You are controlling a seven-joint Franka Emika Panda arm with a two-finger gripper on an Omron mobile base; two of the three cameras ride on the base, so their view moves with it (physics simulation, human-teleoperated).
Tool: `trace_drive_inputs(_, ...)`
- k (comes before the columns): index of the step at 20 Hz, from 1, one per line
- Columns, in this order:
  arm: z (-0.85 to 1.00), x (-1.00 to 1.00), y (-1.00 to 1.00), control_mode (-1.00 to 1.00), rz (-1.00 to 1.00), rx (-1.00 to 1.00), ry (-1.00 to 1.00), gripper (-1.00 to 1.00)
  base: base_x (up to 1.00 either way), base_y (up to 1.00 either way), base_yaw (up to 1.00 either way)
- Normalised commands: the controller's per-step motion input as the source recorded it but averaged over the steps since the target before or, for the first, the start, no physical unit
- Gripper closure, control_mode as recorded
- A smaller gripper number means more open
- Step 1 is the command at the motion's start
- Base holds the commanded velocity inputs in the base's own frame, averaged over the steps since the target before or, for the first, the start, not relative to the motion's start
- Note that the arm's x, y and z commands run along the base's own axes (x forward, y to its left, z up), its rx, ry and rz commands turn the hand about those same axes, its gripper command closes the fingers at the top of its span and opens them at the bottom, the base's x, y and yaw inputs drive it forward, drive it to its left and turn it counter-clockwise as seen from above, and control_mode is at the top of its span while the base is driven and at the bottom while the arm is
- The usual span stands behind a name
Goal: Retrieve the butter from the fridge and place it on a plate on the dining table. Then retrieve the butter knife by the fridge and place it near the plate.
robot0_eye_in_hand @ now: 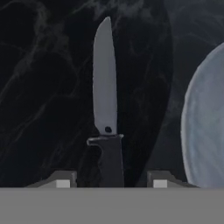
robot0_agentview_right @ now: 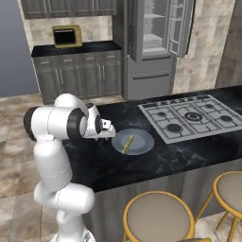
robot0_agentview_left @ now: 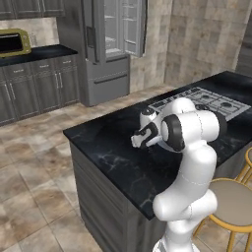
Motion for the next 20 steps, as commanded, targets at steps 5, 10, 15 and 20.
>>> trace_drive_inputs(5, 0.00, 0.01, 0.00, -1.00, 0.00, 0.00, 0.00, -1.00, 0.00, 0.00, 0.00)
trace_drive_inputs(10, 0.57, -0.13, 0.00, -1.00, 0.00, 0.00, 0.00, -1.00, 0.00, 0.00, 0.00)
trace_drive_inputs(15, 1.00, -0.55, 0.00, -1.00, 0.00, 0.10, -0.01, -1.00, 0.00, 0.00, 0.00)
trace_drive_inputs(20, 0.83, -0.67, -0.02, -1.00, 0.00, 0.28, 0.13, -1.00, 0.00, 0.00, 0.00)
